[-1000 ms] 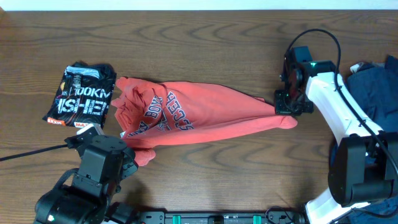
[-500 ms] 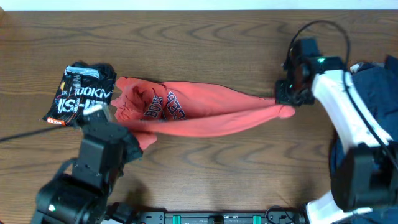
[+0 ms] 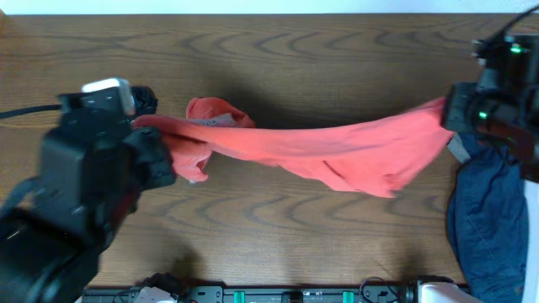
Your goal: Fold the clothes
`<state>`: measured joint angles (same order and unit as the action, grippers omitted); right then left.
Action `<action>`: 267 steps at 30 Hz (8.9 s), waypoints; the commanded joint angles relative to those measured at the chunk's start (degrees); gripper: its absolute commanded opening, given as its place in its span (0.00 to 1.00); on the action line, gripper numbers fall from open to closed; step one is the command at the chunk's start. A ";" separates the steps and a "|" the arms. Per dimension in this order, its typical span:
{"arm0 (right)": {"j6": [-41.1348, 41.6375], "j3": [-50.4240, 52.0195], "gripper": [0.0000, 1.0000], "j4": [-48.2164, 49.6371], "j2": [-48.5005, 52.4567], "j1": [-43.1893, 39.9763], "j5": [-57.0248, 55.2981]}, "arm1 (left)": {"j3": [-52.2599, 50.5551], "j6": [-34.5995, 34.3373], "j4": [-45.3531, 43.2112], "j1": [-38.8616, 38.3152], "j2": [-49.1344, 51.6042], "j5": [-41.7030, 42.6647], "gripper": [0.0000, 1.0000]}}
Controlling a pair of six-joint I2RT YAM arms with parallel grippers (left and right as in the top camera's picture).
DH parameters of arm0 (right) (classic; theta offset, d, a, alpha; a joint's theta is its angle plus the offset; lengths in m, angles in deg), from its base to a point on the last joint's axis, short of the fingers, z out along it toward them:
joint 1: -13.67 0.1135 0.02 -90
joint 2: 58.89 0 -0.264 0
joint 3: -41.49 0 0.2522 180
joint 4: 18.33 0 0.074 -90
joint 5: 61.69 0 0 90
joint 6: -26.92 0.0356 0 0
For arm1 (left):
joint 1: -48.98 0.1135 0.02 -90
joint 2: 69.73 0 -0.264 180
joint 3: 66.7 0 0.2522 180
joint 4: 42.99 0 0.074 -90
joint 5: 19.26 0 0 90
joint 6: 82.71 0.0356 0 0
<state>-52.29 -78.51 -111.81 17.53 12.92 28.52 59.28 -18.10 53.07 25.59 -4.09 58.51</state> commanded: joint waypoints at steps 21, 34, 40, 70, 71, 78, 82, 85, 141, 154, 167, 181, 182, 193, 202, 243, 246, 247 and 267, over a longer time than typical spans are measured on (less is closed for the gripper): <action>-7.89 -8.61 0.01 0.72 15.93 -2.93 -2.78 | 14.21 6.38 1.62 1.51 22.08 -0.44 0.06; 2.40 -12.37 0.01 36.35 25.99 -3.63 -6.56 | 14.32 13.66 -39.74 19.87 39.67 19.04 0.06; 4.63 -24.09 0.01 35.10 25.86 -7.67 -7.48 | 21.11 9.81 -48.63 28.59 39.08 28.17 0.06; 3.15 22.91 0.01 -3.58 26.21 -8.70 -6.80 | -20.52 34.60 13.81 33.81 36.02 43.04 0.06; 4.02 24.76 0.01 -3.19 26.14 -8.72 -6.91 | -23.78 34.60 13.05 33.83 35.45 43.04 0.06; 7.67 35.85 0.01 0.37 24.59 -9.29 -8.24 | -45.55 30.58 4.83 33.86 25.53 39.26 0.06; 9.33 37.29 0.01 0.44 22.36 -9.42 -10.78 | -50.99 25.00 2.67 33.88 17.18 38.49 0.06; 9.38 37.62 0.01 0.44 19.43 -9.62 -10.95 | -51.04 22.58 3.21 33.97 11.63 37.70 0.06; 11.17 42.66 0.57 27.63 23.12 8.00 -5.99 | -51.04 15.23 -37.13 31.82 29.05 46.71 0.62; 16.37 43.69 0.01 32.54 21.49 7.37 -13.92 | -51.04 15.21 -37.11 31.82 29.07 46.07 0.62; 12.31 37.11 0.01 38.34 21.09 -5.55 -18.01 | -51.04 15.21 -37.31 31.82 29.07 46.07 0.62; 7.08 37.13 0.39 36.17 21.68 -8.20 -8.09 | -51.04 17.88 -37.38 31.54 29.05 46.16 0.73; 6.95 37.16 0.39 35.30 21.68 -7.93 -5.66 | -51.04 18.95 -37.62 31.30 29.07 46.14 0.75; 2.38 44.92 0.34 34.29 21.73 -4.22 0.70 | -51.04 19.10 -46.21 22.99 29.09 38.40 0.75; 2.40 50.97 0.31 38.69 21.73 -4.15 0.63 | -51.06 14.95 -47.10 20.52 29.90 32.26 0.73; 2.19 51.67 0.24 38.21 21.73 -4.22 -0.22 | -43.10 12.15 -49.90 20.55 33.14 39.63 0.75; 1.92 51.67 0.24 38.21 21.75 -4.20 -0.24 | -43.10 13.60 -37.70 20.72 33.14 31.80 0.72; 1.92 51.67 0.24 38.18 21.75 -4.20 -0.22 | -43.10 13.60 -34.60 20.70 33.14 30.12 0.71; 1.75 51.67 0.22 38.14 21.75 -4.20 0.04 | -51.95 13.99 -34.12 20.70 33.16 17.51 0.41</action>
<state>-49.95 -27.14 -73.60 38.89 8.50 28.76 9.12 -4.63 19.81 46.04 29.66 77.70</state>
